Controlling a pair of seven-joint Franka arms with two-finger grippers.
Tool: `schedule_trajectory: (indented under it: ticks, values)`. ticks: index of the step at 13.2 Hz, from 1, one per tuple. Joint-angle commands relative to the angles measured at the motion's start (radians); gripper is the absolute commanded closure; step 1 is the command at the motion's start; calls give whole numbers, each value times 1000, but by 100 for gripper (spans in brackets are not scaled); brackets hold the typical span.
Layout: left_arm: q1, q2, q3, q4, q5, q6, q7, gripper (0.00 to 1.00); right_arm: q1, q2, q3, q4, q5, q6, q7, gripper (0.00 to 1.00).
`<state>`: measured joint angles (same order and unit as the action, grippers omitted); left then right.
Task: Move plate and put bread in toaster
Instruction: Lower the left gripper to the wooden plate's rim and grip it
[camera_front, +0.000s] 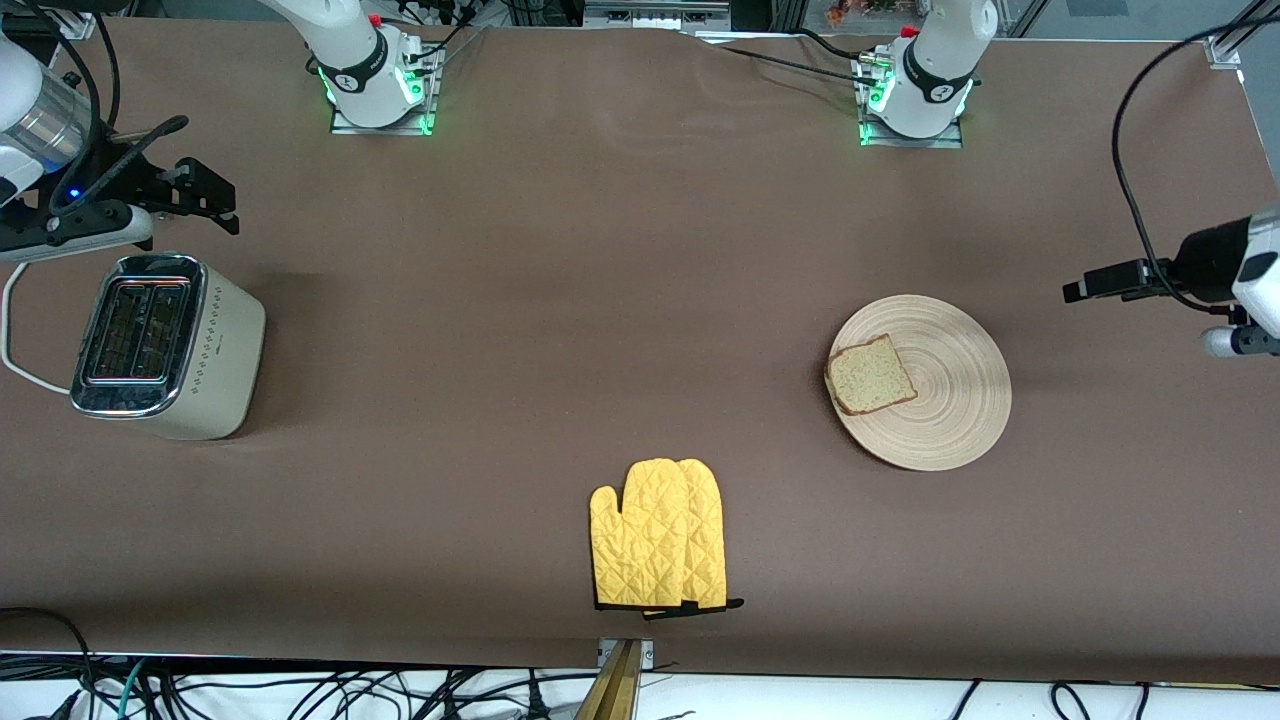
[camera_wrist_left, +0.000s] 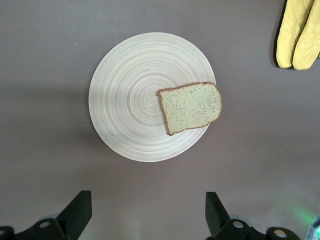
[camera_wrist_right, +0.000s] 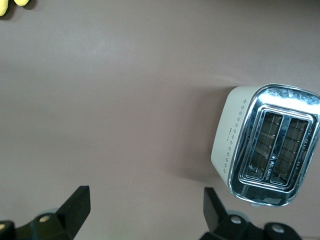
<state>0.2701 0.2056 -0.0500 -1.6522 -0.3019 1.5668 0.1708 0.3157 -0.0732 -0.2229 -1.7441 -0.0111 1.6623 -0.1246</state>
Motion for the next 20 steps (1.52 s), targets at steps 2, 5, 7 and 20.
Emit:
schedule_trajectory:
  ticks: [2,5,7,20]
  values:
    - [110,167,-8,28,-89,-22,316,0,-3,-8,0,-3,2,-3,-15,0]
    - [210,360,-10,28,-262,-21,524,0,-3,-8,0,-3,2,-3,-15,0]
    - [254,464,-10,28,-371,-21,613,0,-3,-8,0,-5,2,-3,-15,0]
    - [236,593,-14,17,-414,139,664,19,-3,1,0,-5,2,2,-13,0]
